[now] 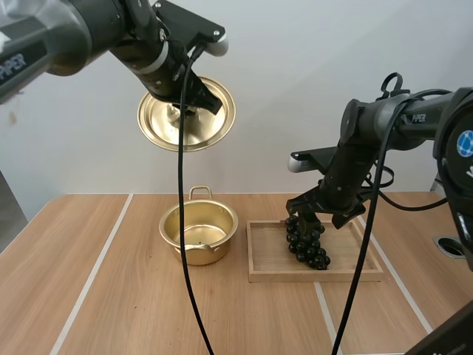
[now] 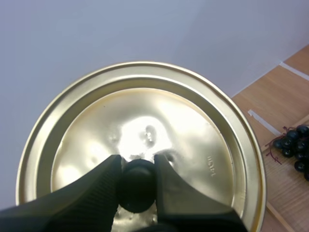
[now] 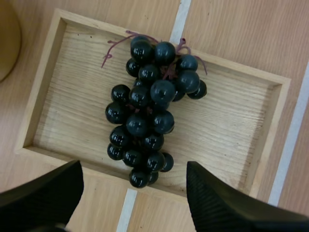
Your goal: Open the pot, put the grape inside, and close it
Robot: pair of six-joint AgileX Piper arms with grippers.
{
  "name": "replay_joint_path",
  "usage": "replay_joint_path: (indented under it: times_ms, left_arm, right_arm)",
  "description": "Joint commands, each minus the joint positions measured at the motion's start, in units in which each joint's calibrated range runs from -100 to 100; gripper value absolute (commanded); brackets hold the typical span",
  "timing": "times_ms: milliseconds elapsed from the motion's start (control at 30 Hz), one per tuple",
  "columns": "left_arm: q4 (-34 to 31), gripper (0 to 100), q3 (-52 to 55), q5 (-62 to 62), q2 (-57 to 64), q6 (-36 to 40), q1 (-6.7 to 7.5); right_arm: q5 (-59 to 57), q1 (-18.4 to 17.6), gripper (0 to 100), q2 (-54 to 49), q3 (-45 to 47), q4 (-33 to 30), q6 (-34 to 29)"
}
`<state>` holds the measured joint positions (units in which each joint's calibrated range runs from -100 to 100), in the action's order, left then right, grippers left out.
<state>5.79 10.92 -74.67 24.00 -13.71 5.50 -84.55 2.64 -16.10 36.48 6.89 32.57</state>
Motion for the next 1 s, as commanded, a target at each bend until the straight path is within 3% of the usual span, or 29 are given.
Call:
replay_joint_path:
  times_ms: [0,467,967]
  left_arm:
    - [0.96,0,-1.67,0.46,2.89,0.61,0.05]
    - [11.46,0,-2.35,-1.16,10.14,-1.68,0.05]
    - [12.35,0,-2.35,-4.06,11.81,-2.10,0.05]
  right_arm:
    - [1.42,0.07,100,1.49,0.23,0.11,0.58]
    - [9.53,0.07,100,6.72,0.68,1.79,1.24]
    - [21.37,0.07,100,12.67,-3.07,6.94,0.97]
